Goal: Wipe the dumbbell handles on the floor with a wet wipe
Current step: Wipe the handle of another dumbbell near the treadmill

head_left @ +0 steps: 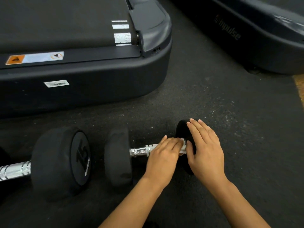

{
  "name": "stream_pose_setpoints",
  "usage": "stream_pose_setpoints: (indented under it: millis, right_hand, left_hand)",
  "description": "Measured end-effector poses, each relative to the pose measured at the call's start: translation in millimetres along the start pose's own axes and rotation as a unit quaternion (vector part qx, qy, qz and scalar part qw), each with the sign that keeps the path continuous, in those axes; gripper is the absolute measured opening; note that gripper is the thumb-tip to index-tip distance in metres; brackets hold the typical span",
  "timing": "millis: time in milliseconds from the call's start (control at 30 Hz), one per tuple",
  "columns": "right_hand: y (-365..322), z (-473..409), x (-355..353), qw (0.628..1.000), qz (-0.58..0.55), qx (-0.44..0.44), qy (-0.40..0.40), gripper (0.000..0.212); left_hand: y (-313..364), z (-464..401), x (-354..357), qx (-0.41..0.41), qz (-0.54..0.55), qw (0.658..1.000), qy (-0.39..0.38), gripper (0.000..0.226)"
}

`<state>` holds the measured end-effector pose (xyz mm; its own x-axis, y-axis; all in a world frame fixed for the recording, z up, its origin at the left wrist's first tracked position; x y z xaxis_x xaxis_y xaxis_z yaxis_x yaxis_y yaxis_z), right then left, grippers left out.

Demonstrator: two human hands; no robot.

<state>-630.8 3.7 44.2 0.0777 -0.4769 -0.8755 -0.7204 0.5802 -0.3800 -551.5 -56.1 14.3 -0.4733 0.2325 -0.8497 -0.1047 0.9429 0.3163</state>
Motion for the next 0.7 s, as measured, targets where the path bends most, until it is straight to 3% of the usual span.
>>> stream_pose_setpoints:
  millis: [100,167,267,367,467,567,700]
  right_hand:
    - [0,0,-7,0.997,-0.069,-0.014,-0.041,0.047]
    - [-4,3,-15,0.989,-0.124,-0.036,-0.075,0.044]
    - [-17,12,-22,0.989,-0.092,-0.084,-0.076,0.032]
    - [-32,14,-25,0.988,-0.086,-0.109,-0.069,0.023]
    - [-44,18,-25,0.98,-0.131,-0.13,-0.073,0.016]
    - [-50,21,-14,0.976,-0.186,-0.074,-0.089,0.01]
    - [-47,28,24,0.981,-0.1,0.0,-0.164,0.026]
  left_hand:
    - [-3,0,-16,-0.006,0.025,0.999,0.022,0.037]
    - [0,2,-34,-0.015,0.021,0.999,0.041,0.043]
    - [8,5,-57,-0.014,0.011,0.999,0.051,0.064]
    - [9,9,-71,-0.02,0.014,0.998,0.051,0.068]
    - [6,19,-80,-0.027,0.02,0.999,0.017,0.065]
    - [-10,39,-91,-0.037,-0.08,0.994,-0.058,0.079]
    - [-38,69,-103,-0.07,-0.14,0.979,-0.128,0.091]
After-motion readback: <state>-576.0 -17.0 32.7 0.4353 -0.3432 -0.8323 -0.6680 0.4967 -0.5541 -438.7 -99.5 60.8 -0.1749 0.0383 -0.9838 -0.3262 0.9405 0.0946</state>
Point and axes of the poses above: each hand's wrist, its own z-axis away from the middle knuckle, its own x-axis out of the palm, y = z × x, the point moved 7 cm from there along -z, towards the middle knuckle, and after that the axes turned 14 degrees about x, right-handed, at the moved point
